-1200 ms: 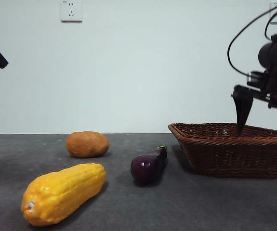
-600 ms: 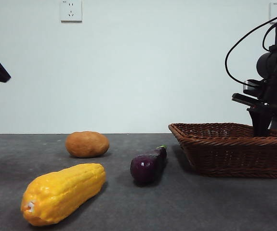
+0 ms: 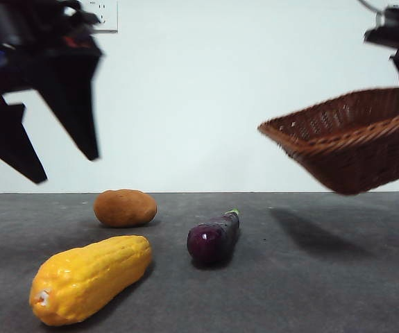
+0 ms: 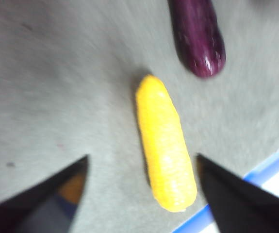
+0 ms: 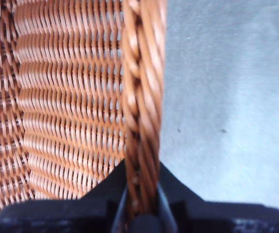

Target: Help me put the vegetables on the table into the basket

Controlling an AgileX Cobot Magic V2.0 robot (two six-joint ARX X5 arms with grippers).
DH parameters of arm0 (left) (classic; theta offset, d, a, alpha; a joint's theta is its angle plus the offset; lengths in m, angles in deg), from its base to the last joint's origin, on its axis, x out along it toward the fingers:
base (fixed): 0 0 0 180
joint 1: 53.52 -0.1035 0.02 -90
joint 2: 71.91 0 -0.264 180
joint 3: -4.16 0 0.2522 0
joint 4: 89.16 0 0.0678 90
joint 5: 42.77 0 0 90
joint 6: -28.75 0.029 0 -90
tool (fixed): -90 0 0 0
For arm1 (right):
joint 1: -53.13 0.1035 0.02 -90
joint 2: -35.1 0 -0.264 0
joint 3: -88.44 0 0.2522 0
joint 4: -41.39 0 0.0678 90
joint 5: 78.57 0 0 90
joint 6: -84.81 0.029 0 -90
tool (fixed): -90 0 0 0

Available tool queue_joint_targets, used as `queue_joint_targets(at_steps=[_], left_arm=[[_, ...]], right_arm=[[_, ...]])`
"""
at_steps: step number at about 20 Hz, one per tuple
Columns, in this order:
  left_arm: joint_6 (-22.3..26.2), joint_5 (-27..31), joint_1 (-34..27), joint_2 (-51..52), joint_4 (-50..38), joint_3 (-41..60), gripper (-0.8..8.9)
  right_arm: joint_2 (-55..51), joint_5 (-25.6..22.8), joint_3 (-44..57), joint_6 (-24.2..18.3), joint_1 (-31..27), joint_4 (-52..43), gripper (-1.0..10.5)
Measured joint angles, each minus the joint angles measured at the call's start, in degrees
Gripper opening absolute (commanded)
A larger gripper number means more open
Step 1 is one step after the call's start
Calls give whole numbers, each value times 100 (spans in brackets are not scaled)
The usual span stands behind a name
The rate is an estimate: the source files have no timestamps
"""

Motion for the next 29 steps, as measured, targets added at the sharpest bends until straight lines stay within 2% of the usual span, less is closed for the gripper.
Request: queue_joint_targets(at_steps=[4, 14, 15, 16, 18, 19, 24, 27, 29], left_arm=[[4, 131, 444, -750, -2, -238, 669], [-2, 356, 866, -1904, -229, -286, 649], [-4, 457, 931, -1906, -238, -286, 578], [-4, 592, 1001, -1908, -245, -286, 443], [-4, 769, 1110, -1908, -240, -286, 97], [-2, 774, 1143, -1908, -240, -286, -24], [13, 697, 1228, -1908, -125, -330, -8], [109, 542, 1228, -1823, 221, -769, -8], [142, 240, 1250, -1543, 221, -1150, -8]], right_arm=[[-601, -4, 0, -59, -2, 243, -9], [-1408, -61, 0, -98, 0, 671, -9], [-1408, -63, 0, -98, 0, 695, -9], [-1408, -63, 0, -98, 0, 719, -9], [-1408, -63, 0, -98, 0, 723, -9], [-1408, -63, 0, -98, 0, 723, -9], [-1408, -66, 0, -98, 0, 726, -9], [-1408, -68, 0, -96, 0, 734, -8], [-1408, -81, 0, -94, 4, 793, -8]])
